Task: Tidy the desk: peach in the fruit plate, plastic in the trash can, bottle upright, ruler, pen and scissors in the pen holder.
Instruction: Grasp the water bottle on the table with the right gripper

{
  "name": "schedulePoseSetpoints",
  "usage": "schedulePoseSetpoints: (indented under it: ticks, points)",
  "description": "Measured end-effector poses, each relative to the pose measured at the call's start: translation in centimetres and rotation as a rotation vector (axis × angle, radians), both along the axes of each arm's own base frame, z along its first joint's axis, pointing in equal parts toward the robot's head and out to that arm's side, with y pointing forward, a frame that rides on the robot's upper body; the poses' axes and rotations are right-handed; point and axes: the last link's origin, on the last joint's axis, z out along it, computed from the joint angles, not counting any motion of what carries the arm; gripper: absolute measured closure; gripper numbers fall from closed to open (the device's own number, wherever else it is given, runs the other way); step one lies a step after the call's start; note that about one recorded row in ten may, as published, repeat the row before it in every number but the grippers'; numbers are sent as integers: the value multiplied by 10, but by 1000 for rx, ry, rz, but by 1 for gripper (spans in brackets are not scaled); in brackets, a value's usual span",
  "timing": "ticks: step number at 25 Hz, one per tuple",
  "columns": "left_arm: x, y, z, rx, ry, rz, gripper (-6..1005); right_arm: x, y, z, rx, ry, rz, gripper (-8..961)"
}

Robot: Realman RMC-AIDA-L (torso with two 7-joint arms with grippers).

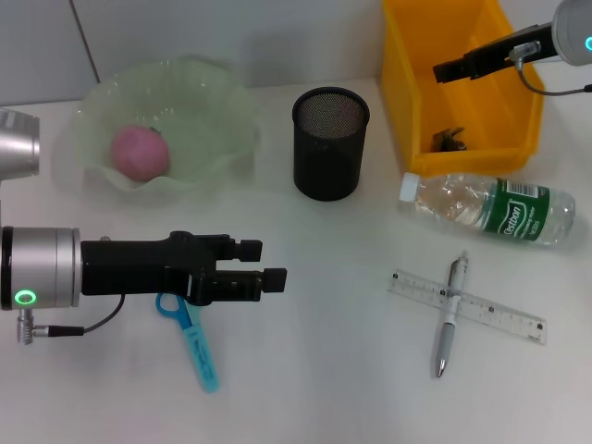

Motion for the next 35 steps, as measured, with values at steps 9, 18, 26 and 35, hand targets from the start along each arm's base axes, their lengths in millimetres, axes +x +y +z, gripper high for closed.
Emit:
schedulePoseSetpoints:
  ticks: [9,18,26,35]
  points:
    - [0,0,0,-3,-2,0,272,-5,1,1,6,9,12,262]
    - [0,0,2,-2,-6,7,273,-28,-19,12,-57,19,78,232]
    - [0,0,2,-4,-9,8,273,-42,-51,33,-275,-6,175,223]
    - [4,2,2,-12,-20,23,273,-30,-39,48,-465,-128,163,212]
